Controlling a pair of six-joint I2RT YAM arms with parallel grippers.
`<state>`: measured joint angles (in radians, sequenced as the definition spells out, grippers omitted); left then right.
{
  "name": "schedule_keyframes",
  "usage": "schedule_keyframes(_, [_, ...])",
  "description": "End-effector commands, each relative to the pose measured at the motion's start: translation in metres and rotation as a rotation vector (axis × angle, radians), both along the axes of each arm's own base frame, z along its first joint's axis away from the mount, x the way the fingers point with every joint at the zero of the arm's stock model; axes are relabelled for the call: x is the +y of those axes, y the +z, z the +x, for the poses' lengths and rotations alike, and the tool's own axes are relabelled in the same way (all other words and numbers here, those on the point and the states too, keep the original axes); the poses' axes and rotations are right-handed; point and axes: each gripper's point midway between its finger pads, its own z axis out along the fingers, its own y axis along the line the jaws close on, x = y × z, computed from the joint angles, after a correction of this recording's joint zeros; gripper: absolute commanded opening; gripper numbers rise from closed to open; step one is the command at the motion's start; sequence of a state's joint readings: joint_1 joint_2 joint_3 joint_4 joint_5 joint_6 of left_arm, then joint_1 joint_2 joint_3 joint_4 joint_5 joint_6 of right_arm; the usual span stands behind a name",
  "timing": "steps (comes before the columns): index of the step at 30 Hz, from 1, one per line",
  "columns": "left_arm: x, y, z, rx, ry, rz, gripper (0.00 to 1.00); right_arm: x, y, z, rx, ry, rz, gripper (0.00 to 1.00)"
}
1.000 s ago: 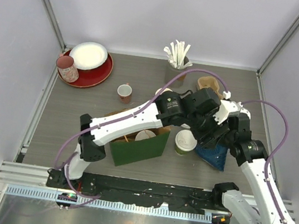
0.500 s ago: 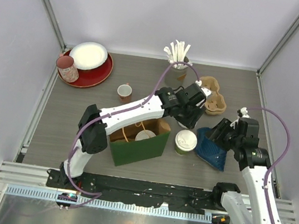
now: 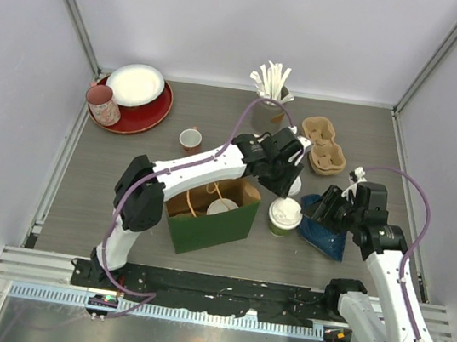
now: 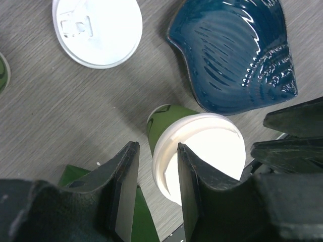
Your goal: Pack the takeout coffee
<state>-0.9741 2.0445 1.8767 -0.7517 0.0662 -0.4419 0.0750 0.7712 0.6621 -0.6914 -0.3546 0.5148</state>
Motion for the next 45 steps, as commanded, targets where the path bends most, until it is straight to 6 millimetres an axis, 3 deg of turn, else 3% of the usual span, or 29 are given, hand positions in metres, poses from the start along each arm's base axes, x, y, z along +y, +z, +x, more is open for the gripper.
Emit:
schedule_keyframes(1, [-0.007,0.044,-0.010,-0.033,-0.037,-0.108,0.40,0.011,0.026,0.008,-0.096,0.063,0.008,0.49])
schedule_keyframes(8, [-0.009,0.062,-0.021,-0.009,-0.070,-0.151,0.41,0.019,0.008,0.007,-0.051,0.087,-0.072,0.49])
schedule_keyframes(15, [-0.001,0.025,-0.029,0.043,-0.070,-0.102,0.41,0.023,0.004,0.011,-0.051,0.104,-0.132,0.38])
schedule_keyframes(22, [0.004,0.014,-0.023,0.011,-0.067,-0.069,0.39,0.022,0.003,0.010,-0.055,0.112,-0.155,0.35])
schedule_keyframes(30, [0.013,-0.006,-0.037,0.069,-0.078,-0.051,0.24,0.020,-0.015,0.003,-0.005,0.095,-0.160,0.30])
schedule_keyframes(38, [0.021,-0.030,-0.047,0.115,-0.067,-0.027,0.21,0.006,-0.032,-0.004,0.115,-0.007,-0.203,0.15])
schedule_keyframes(45, [0.027,-0.045,-0.046,0.122,-0.061,0.011,0.21,-0.004,-0.039,-0.007,0.157,-0.060,-0.243,0.13])
